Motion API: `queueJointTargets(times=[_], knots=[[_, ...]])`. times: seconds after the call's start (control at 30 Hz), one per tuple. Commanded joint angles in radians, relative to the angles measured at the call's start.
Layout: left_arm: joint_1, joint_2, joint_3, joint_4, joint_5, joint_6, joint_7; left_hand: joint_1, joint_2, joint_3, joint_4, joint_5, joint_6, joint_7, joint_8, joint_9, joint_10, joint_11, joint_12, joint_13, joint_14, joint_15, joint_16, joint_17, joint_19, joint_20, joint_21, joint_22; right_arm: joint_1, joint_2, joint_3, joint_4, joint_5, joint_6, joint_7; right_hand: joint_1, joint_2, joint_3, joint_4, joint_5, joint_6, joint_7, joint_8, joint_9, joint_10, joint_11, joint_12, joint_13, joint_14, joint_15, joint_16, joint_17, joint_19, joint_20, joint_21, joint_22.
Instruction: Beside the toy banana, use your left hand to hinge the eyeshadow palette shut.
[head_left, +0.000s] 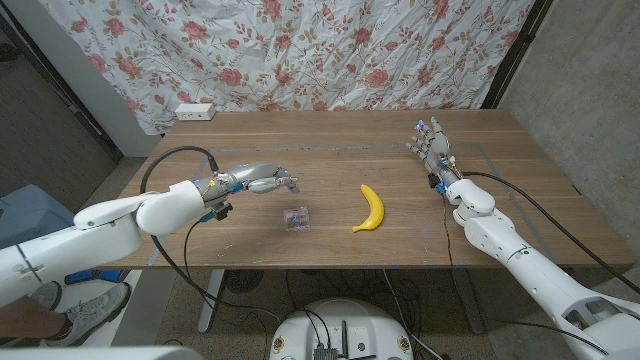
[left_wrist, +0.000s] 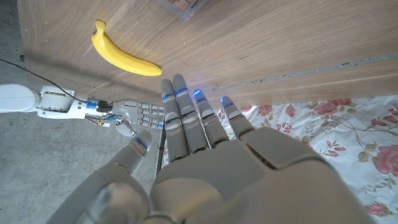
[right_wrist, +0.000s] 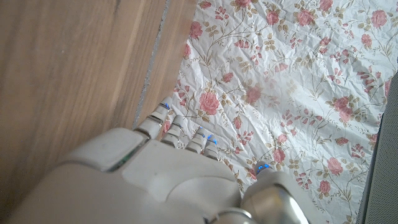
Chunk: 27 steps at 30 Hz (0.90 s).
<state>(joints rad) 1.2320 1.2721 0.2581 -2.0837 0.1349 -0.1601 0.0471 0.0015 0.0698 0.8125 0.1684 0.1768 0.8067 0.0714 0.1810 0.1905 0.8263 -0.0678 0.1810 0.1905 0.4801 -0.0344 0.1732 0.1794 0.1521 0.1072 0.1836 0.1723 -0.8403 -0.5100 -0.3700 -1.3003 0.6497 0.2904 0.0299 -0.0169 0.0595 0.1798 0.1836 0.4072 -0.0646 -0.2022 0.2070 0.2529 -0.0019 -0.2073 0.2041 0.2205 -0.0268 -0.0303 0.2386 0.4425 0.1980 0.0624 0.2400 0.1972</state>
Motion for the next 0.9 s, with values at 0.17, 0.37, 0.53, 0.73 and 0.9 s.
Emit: queueJointTargets(times=[0.17,0.37,0.53,0.73,0.9], knots=[[0.089,-0.081,-0.088,0.174,0.126,-0.289,0.142,-0.006,0.076,-0.005,0.002,-0.002,-0.024,-0.007,-0.004,0.001,-0.032,-0.006,-0.004,0.002,-0.021,0.001,0.002,0.002,-0.012,-0.001,-0.001,0.001,0.0,0.0,0.0,0.0,0.0,0.0,0.0,-0.001,0.11,-0.001,0.008,0.004,0.002,-0.006,0.005,0.002,0.001,-0.009,0.005,0.005,-0.004,-0.139,0.004,0.003,0.006,-0.001,0.004,0.002],[0.088,-0.118,-0.095,0.249,0.207,-0.394,0.186,-0.004,0.076,-0.007,-0.001,-0.001,-0.053,-0.015,-0.006,-0.002,-0.075,-0.009,-0.008,-0.001,-0.038,0.002,0.002,0.0,-0.02,0.0,0.001,0.001,0.0,0.0,0.0,0.0,0.0,0.0,0.0,-0.001,0.11,-0.001,0.008,0.004,0.002,-0.007,0.005,0.002,0.001,-0.009,0.005,0.005,-0.004,-0.14,0.004,0.003,0.006,-0.001,0.004,0.002],[0.09,-0.145,-0.105,0.297,0.25,-0.458,0.216,-0.005,0.075,-0.01,0.0,0.0,-0.101,-0.031,-0.01,-0.005,-0.129,-0.024,-0.01,-0.003,-0.049,0.003,0.005,-0.001,-0.024,-0.003,0.003,0.001,0.0,0.0,0.0,0.0,0.0,0.0,0.0,-0.001,0.11,-0.001,0.008,0.004,0.001,-0.007,0.005,0.002,0.002,-0.009,0.005,0.005,-0.003,-0.139,0.004,0.003,0.007,-0.001,0.004,0.002],[0.101,-0.177,-0.129,0.344,0.322,-0.519,0.275,-0.009,0.077,-0.017,0.007,0.001,-0.152,-0.04,-0.014,-0.008,-0.179,-0.027,-0.01,-0.006,-0.065,0.001,0.006,0.0,-0.03,-0.011,0.005,0.001,0.0,0.0,0.0,0.0,0.0,0.0,0.0,-0.001,0.11,-0.001,0.008,0.004,0.001,-0.006,0.005,0.002,0.001,-0.008,0.005,0.005,-0.004,-0.138,0.004,0.003,0.006,-0.001,0.004,0.002],[0.098,-0.199,-0.137,0.375,0.375,-0.56,0.311,-0.008,0.08,-0.02,0.007,0.002,-0.181,-0.057,-0.013,-0.01,-0.213,-0.044,-0.009,-0.008,-0.078,0.0,0.005,-0.001,-0.032,-0.017,0.006,0.001,0.0,0.0,0.0,0.0,0.0,0.0,0.0,-0.001,0.11,-0.001,0.008,0.004,0.001,-0.007,0.005,0.002,0.001,-0.008,0.005,0.005,-0.005,-0.138,0.003,0.003,0.006,-0.001,0.004,0.002]])
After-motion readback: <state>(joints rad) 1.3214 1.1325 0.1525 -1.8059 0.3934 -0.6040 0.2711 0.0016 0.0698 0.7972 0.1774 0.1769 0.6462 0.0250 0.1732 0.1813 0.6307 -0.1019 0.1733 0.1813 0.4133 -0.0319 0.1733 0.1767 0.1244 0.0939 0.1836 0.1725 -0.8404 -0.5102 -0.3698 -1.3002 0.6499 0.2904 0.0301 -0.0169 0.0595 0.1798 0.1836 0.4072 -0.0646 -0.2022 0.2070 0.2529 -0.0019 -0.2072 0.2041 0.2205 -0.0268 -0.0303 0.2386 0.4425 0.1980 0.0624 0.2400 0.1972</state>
